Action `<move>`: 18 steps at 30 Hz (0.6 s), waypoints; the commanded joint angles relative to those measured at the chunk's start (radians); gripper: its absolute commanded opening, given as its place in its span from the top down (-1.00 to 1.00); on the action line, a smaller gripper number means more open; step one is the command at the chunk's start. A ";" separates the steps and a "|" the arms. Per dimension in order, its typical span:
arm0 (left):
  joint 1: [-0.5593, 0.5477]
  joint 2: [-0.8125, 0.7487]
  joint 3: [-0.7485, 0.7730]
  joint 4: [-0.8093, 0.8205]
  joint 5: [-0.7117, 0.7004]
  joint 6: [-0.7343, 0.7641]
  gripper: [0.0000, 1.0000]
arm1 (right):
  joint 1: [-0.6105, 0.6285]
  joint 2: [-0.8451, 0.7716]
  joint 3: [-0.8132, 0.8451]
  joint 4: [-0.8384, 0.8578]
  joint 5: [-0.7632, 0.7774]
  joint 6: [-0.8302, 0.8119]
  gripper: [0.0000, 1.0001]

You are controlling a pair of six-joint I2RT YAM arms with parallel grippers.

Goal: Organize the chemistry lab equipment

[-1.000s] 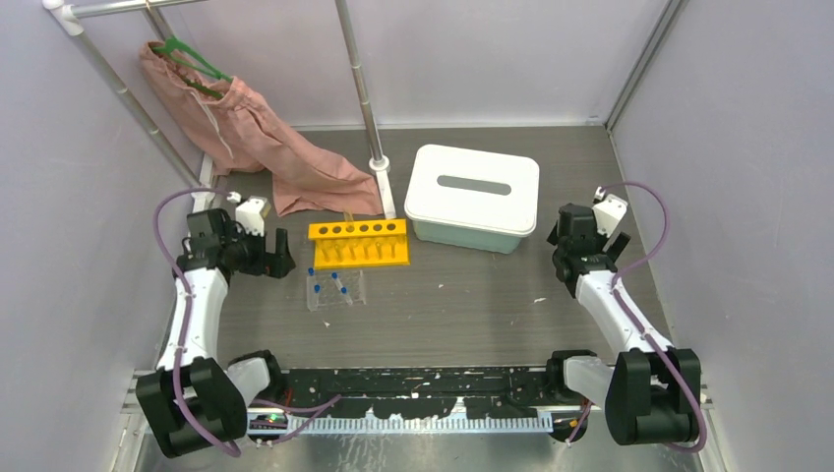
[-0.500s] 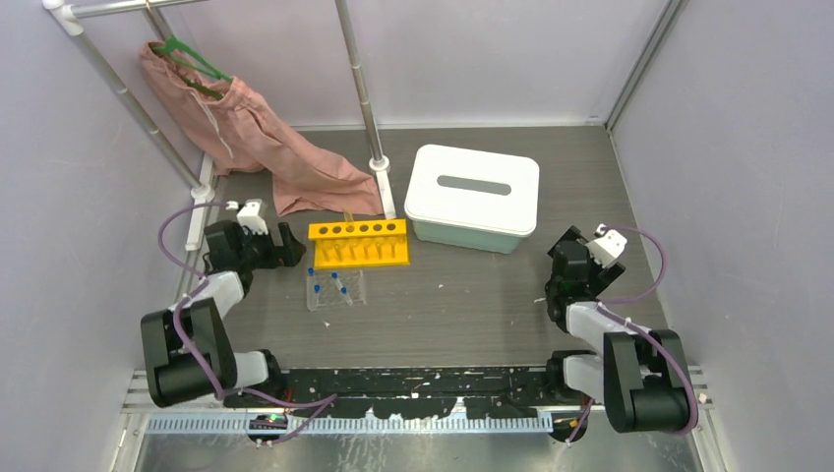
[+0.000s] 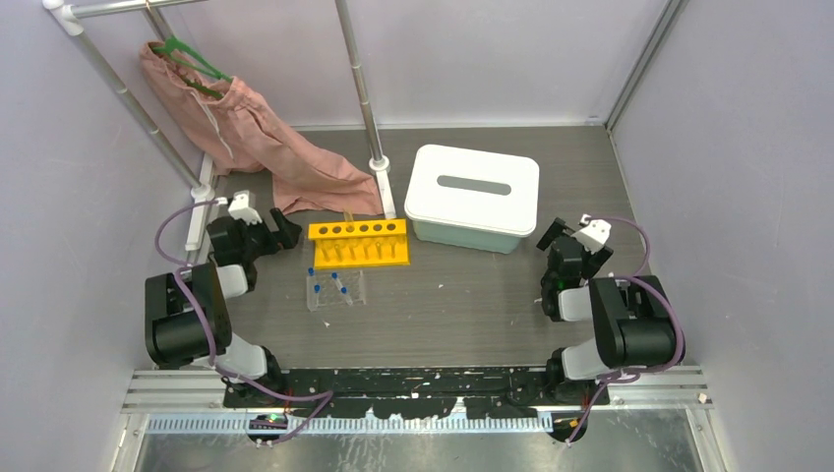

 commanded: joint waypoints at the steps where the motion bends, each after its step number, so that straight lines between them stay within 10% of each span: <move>1: -0.020 0.007 -0.034 0.253 -0.086 -0.008 -0.99 | 0.006 0.034 0.038 0.160 -0.125 -0.080 -1.00; 10: -0.247 0.087 -0.226 0.680 -0.327 0.179 -0.99 | 0.035 0.136 0.028 0.286 -0.155 -0.131 -1.00; 13: -0.258 0.020 -0.121 0.360 -0.357 0.192 -0.99 | 0.035 0.134 0.058 0.226 -0.153 -0.129 -1.00; 18: -0.260 0.040 -0.098 0.352 -0.371 0.181 -0.99 | 0.000 0.122 0.132 0.069 -0.183 -0.092 -1.00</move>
